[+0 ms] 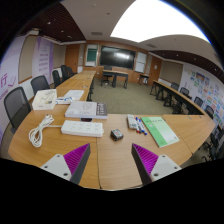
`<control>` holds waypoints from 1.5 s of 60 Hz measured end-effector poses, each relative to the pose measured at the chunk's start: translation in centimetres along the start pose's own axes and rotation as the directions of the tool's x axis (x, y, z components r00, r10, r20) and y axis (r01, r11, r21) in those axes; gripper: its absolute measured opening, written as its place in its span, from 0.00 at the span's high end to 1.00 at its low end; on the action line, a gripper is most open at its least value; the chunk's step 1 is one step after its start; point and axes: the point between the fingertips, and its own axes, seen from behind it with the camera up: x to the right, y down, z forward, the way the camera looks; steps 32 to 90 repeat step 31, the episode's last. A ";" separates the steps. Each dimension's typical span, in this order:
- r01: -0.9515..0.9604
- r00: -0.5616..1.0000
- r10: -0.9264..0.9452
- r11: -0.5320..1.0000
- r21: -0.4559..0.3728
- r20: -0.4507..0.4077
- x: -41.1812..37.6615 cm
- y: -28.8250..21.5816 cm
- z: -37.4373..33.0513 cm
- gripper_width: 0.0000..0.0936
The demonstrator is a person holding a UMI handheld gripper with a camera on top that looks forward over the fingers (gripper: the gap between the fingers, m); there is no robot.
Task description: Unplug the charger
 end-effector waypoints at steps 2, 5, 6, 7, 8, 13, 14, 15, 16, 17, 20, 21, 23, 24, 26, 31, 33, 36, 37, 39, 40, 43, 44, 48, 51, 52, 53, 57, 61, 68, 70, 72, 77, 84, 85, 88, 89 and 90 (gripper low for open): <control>-0.001 1.000 0.001 1.000 -0.002 -0.002 -0.2 0.2 -1.5 0.09; -0.001 1.000 0.001 1.000 -0.002 -0.017 -0.3 0.5 -3.3 0.09; -0.002 1.000 0.002 1.000 -0.002 -0.021 -0.4 0.6 -3.8 0.09; -0.003 1.000 0.003 1.000 0.000 -0.023 -0.5 0.7 -4.3 0.09; -0.004 1.000 0.004 1.000 0.002 -0.024 -0.6 0.7 -4.8 0.09; -0.008 1.000 0.008 1.000 0.006 -0.023 -1.2 1.2 -6.5 0.09; -0.007 1.000 0.007 1.000 0.007 -0.022 -1.3 1.2 -6.9 0.09; -0.005 1.000 0.005 1.000 0.009 -0.022 -1.4 1.3 -7.0 0.09; -0.003 1.000 0.003 1.000 0.011 -0.022 -1.5 1.2 -7.3 0.09; 0.001 1.000 -0.001 1.000 0.014 -0.023 -1.5 1.2 -7.6 0.09; 0.010 1.000 -0.010 1.000 0.022 -0.025 -1.6 1.1 -8.3 0.09; 0.012 1.000 -0.011 1.000 0.025 -0.027 -1.6 1.1 -8.5 0.09; 0.013 1.000 -0.013 1.000 0.024 -0.027 -1.6 1.1 -8.9 0.09; 0.013 1.000 -0.012 1.000 0.021 -0.026 -1.7 1.2 -9.1 0.09; 0.010 1.000 -0.009 1.000 0.018 -0.022 -1.9 1.3 -9.3 0.09; 0.002 1.000 -0.001 1.000 0.024 -0.014 -2.2 1.1 -9.9 0.09; 0.002 1.000 -0.001 1.000 0.024 -0.014 -2.2 1.1 -9.9 0.09; 0.002 1.000 -0.001 1.000 0.024 -0.014 -2.2 1.1 -9.9 0.09; 0.002 1.000 -0.001 1.000 0.024 -0.014 -2.2 1.1 -9.9 0.09; 0.002 1.000 -0.001 1.000 0.024 -0.014 -2.2 1.1 -9.9 0.09; 0.002 1.000 -0.001 1.000 0.024 -0.014 -2.2 1.1 -9.9 0.09; 0.002 1.000 -0.001 1.000 0.024 -0.014 -2.2 1.1 -9.9 0.09; 0.002 1.000 -0.001 1.000 0.024 -0.014 -2.2 1.1 -9.9 0.09; 0.002 1.000 -0.001 1.000 0.024 -0.014 -2.2 1.1 -9.9 0.09; 0.002 1.000 -0.001 1.000 0.024 -0.014 -2.2 1.1 -9.9 0.09; 0.002 1.000 -0.001 1.000 0.024 -0.014 -2.2 1.1 -9.9 0.09; 0.002 1.000 -0.001 1.000 0.024 -0.014 -2.2 1.1 -9.9 0.09; 0.002 1.000 -0.001 1.000 0.024 -0.014 -2.2 1.1 -9.9 0.09; 0.002 1.000 -0.001 1.000 0.024 -0.014 -2.2 1.1 -9.9 0.09; 0.002 1.000 -0.001 1.000 0.024 -0.014 -2.2 1.1 -9.9 0.09; 0.002 1.000 -0.001 1.000 0.024 -0.014 -2.2 1.1 -9.9 0.09; 0.002 1.000 -0.001 1.000 0.024 -0.014 -2.2 1.1 -9.9 0.09; 0.002 1.000 -0.001 1.000 0.024 -0.014 -2.2 1.1 -9.9 0.09; 0.002 1.000 -0.001 1.000 0.024 -0.014 -2.2 1.1 -9.9 0.09; 0.002 1.000 -0.001 1.000 0.024 -0.014 -2.2 1.1 -9.9 0.09; 0.002 1.000 -0.001 1.000 0.024 -0.014 -2.2 1.1 -9.9 0.09; 0.002 1.000 -0.001 1.000 0.024 -0.014 -2.2 1.1 -9.9 0.09; 0.002 1.000 -0.001 1.000 0.024 -0.014 -2.2 1.1 -9.9 0.09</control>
